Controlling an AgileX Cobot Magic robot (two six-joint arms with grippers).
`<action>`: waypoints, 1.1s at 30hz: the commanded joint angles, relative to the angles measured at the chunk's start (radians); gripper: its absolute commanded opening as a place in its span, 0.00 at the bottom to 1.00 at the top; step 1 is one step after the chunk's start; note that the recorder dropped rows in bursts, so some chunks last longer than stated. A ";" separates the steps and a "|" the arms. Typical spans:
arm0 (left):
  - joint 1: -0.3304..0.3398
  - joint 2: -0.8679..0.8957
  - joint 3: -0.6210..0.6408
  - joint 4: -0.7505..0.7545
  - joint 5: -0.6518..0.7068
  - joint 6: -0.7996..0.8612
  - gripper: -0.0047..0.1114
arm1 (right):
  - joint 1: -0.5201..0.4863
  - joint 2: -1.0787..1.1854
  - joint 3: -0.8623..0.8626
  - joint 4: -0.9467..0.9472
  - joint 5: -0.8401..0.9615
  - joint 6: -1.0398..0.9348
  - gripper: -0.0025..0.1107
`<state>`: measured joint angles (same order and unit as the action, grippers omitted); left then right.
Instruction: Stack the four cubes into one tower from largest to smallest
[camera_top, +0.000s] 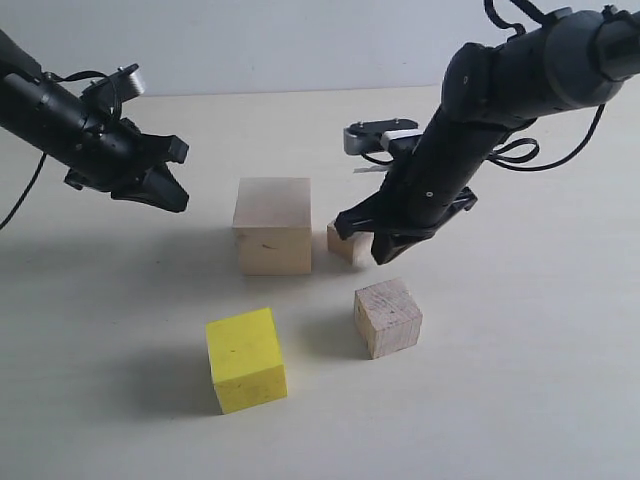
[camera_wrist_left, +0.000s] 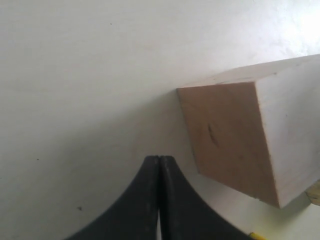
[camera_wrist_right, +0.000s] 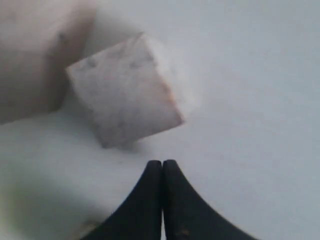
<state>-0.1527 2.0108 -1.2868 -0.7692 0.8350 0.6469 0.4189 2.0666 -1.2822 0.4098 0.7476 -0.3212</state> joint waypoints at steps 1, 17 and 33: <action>0.003 -0.013 0.004 0.001 -0.005 0.001 0.04 | -0.003 -0.047 -0.001 0.158 0.095 -0.131 0.02; 0.003 -0.013 0.004 0.003 -0.030 0.002 0.04 | -0.001 -0.015 -0.003 0.347 0.029 -0.262 0.02; 0.003 -0.013 0.004 0.003 0.005 0.002 0.04 | -0.001 0.027 -0.005 0.398 -0.236 -0.231 0.02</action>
<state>-0.1527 2.0108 -1.2868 -0.7638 0.8301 0.6469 0.4189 2.0945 -1.2822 0.7901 0.5765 -0.5636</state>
